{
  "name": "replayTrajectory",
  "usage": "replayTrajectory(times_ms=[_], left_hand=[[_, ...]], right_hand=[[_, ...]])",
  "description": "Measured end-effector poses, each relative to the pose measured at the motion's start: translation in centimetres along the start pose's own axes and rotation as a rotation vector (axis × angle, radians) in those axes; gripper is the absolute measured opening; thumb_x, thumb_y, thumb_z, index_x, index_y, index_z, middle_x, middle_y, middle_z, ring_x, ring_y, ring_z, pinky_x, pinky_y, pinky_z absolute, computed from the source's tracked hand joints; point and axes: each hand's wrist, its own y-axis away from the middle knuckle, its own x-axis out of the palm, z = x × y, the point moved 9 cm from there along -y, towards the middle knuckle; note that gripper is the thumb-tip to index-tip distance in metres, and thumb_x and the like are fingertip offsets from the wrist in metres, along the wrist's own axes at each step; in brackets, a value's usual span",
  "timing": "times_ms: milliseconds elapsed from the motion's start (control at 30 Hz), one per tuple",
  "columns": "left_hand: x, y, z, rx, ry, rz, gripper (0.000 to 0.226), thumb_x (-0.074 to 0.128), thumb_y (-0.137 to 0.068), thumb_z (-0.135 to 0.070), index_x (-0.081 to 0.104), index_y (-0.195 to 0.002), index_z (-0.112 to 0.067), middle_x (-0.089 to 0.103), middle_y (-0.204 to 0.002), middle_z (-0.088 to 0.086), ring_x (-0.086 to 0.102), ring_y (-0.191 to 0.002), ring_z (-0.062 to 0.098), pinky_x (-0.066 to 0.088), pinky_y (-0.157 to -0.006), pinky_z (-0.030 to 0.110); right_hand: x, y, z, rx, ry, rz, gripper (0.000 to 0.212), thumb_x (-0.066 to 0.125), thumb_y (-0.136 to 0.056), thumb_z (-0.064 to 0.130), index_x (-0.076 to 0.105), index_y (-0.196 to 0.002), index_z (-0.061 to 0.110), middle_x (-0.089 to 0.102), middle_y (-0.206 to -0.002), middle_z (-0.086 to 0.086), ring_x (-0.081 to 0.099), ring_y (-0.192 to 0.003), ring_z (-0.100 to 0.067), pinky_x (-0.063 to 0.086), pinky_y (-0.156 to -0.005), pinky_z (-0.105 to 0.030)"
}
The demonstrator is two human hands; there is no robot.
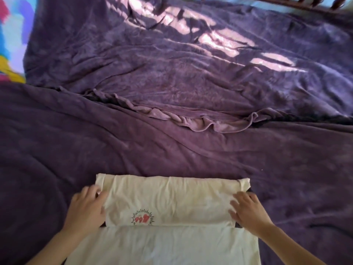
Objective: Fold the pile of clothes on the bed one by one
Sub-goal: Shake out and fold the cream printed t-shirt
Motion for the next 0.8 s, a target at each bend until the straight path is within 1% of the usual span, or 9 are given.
replayTrajectory(times_ms=[67,133,167,233,333,467,600,700,800], left_hand=[[1.3,-2.5,-0.6,-0.047,-0.095,0.134,0.062,0.077,-0.056,-0.013,0.063,-0.115,-0.010,0.055,-0.123,0.017,0.051,-0.111,0.034,0.047,-0.081,0.053],[3.7,-4.5,-1.3,-0.046,-0.180,0.343,0.074,0.060,-0.082,-0.027,0.025,-0.147,-0.025,0.025,-0.152,0.005,0.019,-0.141,0.025,0.019,-0.110,0.049],[5.0,-5.2,-1.5,-0.028,-0.247,0.451,0.071,0.050,-0.088,-0.028,0.013,-0.149,-0.029,0.024,-0.152,-0.001,0.014,-0.142,0.021,0.012,-0.112,0.047],[6.3,-6.5,-1.8,0.018,-0.314,0.510,0.062,0.040,-0.091,-0.023,0.015,-0.147,-0.028,0.041,-0.139,-0.004,0.029,-0.134,0.019,0.011,-0.112,0.049],[6.6,-7.4,-1.1,0.062,-0.291,0.518,0.040,0.043,-0.089,-0.019,0.041,-0.128,-0.027,0.056,-0.119,-0.007,0.048,-0.116,0.016,0.023,-0.107,0.039],[5.4,-7.6,0.1,0.063,-0.058,0.572,0.004,0.053,-0.085,-0.028,0.051,-0.085,-0.024,0.053,-0.094,-0.009,0.052,-0.087,0.013,0.034,-0.068,0.026],[1.9,-7.0,1.0,0.037,0.055,0.487,0.006,0.055,-0.086,-0.028,0.053,-0.091,-0.027,0.046,-0.089,-0.013,0.051,-0.082,0.009,0.036,-0.063,0.026],[-0.7,-4.1,0.3,0.040,0.014,0.397,0.010,0.053,-0.088,-0.028,0.050,-0.098,-0.026,0.039,-0.092,-0.013,0.051,-0.076,0.008,0.036,-0.060,0.026],[-2.6,1.0,-0.8,0.046,-0.023,0.295,0.012,0.055,-0.087,-0.027,0.047,-0.096,-0.028,0.039,-0.097,-0.014,0.049,-0.077,0.006,0.042,-0.059,0.029]], right_hand=[[-1.1,-2.8,-1.7,0.196,-0.065,0.025,0.031,0.075,-0.066,0.033,0.073,-0.089,0.012,0.068,-0.099,-0.013,0.067,-0.090,-0.028,0.053,-0.075,-0.042],[0.4,-4.8,-2.9,0.321,-0.122,0.203,0.064,0.068,-0.079,0.029,0.046,-0.136,0.013,0.042,-0.142,-0.014,0.042,-0.131,-0.027,0.038,-0.103,-0.046],[1.4,-5.5,-3.1,0.322,-0.128,0.284,0.068,0.056,-0.088,0.027,0.025,-0.147,0.018,0.028,-0.151,-0.006,0.025,-0.140,-0.023,0.024,-0.111,-0.044],[3.2,-6.4,-3.4,0.319,-0.110,0.418,0.069,0.047,-0.092,0.024,0.010,-0.150,0.023,0.032,-0.149,0.000,0.022,-0.140,-0.020,0.015,-0.113,-0.044],[4.4,-6.9,-4.0,0.299,-0.069,0.453,0.050,0.046,-0.089,0.018,0.037,-0.138,0.022,0.050,-0.133,0.002,0.040,-0.127,-0.021,0.022,-0.107,-0.043],[3.7,-6.3,-5.0,0.245,-0.054,0.444,0.025,0.048,-0.089,0.028,0.059,-0.110,0.022,0.059,-0.117,0.004,0.048,-0.116,-0.019,0.029,-0.095,-0.034],[-0.2,-3.6,-6.4,0.284,-0.134,0.185,0.028,0.063,-0.082,0.034,0.063,-0.103,0.015,0.057,-0.113,0.001,0.047,-0.118,-0.021,0.027,-0.096,-0.035],[-4.3,-0.2,-5.3,0.270,-0.257,-0.082,0.026,0.084,-0.051,0.009,0.064,-0.067,0.006,0.066,-0.074,-0.006,0.066,-0.081,-0.028,0.038,-0.084,-0.040],[-7.2,3.9,-2.3,0.164,-0.193,-0.262,0.019,0.074,-0.045,0.021,0.058,-0.052,0.012,0.057,-0.049,0.004,0.061,-0.048,-0.018,0.031,-0.076,-0.033]])
